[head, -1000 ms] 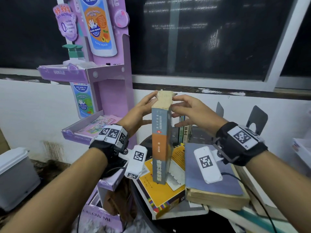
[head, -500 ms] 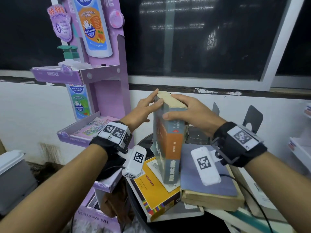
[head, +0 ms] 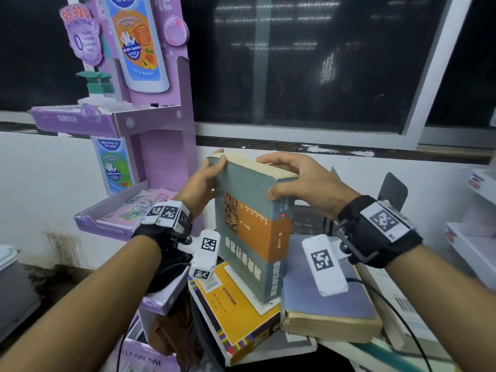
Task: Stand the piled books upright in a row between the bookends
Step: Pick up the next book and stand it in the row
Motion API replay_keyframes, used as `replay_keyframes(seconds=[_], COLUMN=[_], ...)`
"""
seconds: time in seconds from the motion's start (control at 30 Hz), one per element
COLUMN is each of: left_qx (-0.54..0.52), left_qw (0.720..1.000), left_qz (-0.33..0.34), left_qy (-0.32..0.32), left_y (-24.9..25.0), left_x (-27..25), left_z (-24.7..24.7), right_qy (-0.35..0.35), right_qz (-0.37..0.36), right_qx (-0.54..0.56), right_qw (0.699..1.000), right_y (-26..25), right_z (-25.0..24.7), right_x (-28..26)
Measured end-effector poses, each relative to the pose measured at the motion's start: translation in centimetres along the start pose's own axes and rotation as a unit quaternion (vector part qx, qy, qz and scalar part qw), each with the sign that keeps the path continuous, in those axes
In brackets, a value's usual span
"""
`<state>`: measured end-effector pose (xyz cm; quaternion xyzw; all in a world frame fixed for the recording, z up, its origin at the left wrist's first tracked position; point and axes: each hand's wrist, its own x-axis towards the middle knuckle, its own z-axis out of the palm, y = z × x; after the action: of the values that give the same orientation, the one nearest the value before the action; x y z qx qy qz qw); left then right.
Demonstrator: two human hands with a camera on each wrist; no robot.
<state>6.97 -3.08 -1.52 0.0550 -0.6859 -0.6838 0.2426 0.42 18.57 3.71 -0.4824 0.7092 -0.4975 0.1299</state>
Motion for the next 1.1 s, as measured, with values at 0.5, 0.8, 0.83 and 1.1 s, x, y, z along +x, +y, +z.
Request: replay_keyframes(seconds=[0.5,0.8,0.83,1.1], left_qx=[-0.084,-0.08,-0.076,-0.048], left_qw=[0.994,0.993,0.993,0.993], left_qz=[0.072,0.086,0.089,0.092], left_qy=[0.001,0.0,-0.003,-0.058], left_y=[0.9,2.7,3.3,7.6], left_x=[-2.4,-1.9,-1.7,0.4], left_z=[-1.2,-0.4,-0.3,1.4], right_qy=[0.046,0.103,0.114,0.199], right_qz=[0.015,-0.022,-0.029,-0.044], right_qx=[-0.262,-0.255,-0.243,-0.192], right_qw=[0.964,0.961,0.963,0.96], right_y=[-2.2,-2.9,-3.1,-5.2], right_z=[2.5,1.9,1.7,-1.4], right_x=[0.8,-0.1,-0.1,-0.4])
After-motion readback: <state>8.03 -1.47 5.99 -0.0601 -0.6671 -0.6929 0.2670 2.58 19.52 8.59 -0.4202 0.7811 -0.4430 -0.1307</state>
